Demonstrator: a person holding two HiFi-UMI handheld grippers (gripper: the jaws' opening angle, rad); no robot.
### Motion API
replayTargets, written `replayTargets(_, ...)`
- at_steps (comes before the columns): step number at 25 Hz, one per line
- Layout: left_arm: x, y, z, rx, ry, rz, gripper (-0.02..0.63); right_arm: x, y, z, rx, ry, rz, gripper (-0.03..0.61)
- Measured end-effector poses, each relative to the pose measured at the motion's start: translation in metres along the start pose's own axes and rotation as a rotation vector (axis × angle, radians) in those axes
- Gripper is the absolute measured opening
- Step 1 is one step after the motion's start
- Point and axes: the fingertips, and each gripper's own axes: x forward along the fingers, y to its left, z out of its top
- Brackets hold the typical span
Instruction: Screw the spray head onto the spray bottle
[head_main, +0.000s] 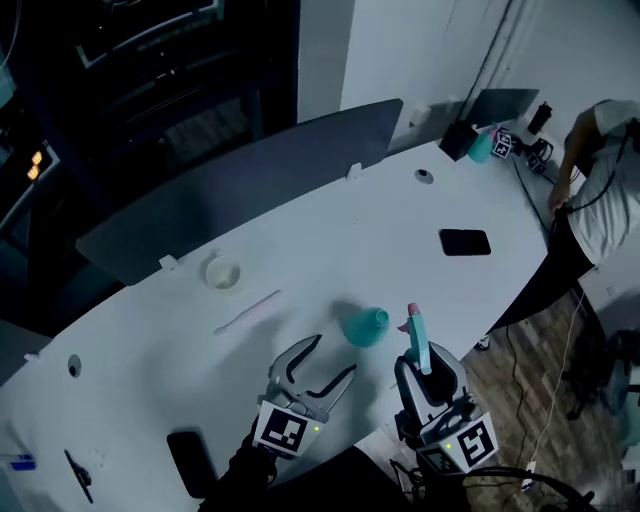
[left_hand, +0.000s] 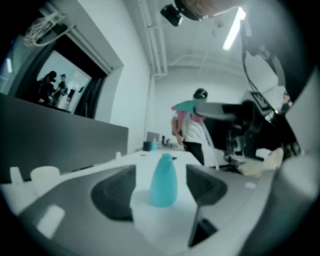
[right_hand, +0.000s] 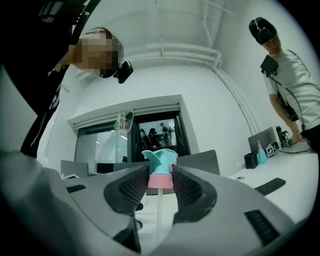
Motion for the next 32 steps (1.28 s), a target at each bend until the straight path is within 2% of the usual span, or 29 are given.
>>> replayTargets(3, 0.043, -0.021, -0.03, 0.13, 0.071, -0.091, 0.428, -0.017, -0.016, 0.002, 0.002, 0.007, -0.036, 0.138)
replayTargets(4, 0.057, -0.023, -0.04, 0.155, 0.093, -0.098, 0.447, -0.022, -0.018, 0.002, 0.002, 0.006, -0.044, 0.138)
replayTargets(6, 0.082, -0.024, -0.055, 0.153, 0.119, -0.098, 0.479, -0.029, -0.023, 0.005, 0.004, -0.003, -0.064, 0.138)
replayTargets(11, 0.111, -0.022, -0.054, 0.12, 0.108, -0.081, 0.472, -0.037, -0.023, 0.007, -0.006, 0.006, -0.065, 0.138)
replayTargets(13, 0.116, -0.026, -0.057, 0.134, 0.124, -0.089, 0.347, -0.04, -0.026, 0.008, -0.005, 0.005, -0.087, 0.138)
replayTargets(17, 0.114, -0.029, -0.061, 0.149, 0.153, -0.106, 0.339, -0.036, -0.03, 0.016, -0.013, -0.018, -0.095, 0.138)
replayTargets(20, 0.093, -0.029, -0.058, 0.152, 0.189, -0.12, 0.336, -0.025, -0.023, 0.031, -0.009, -0.06, -0.047, 0.138)
replayTargets(22, 0.073, -0.026, -0.055, 0.157, 0.18, -0.114, 0.334, -0.011, -0.013, 0.039, -0.008, -0.09, 0.009, 0.138)
replayTargets(27, 0.018, -0.012, -0.055, 0.124, 0.157, -0.057, 0.334, 0.031, 0.023, 0.046, 0.02, -0.157, 0.174, 0.138)
replayTargets(32, -0.021, 0.0, -0.075, 0.107, 0.188, -0.003, 0.334, 0.067, 0.075, 0.047, 0.101, -0.196, 0.333, 0.138)
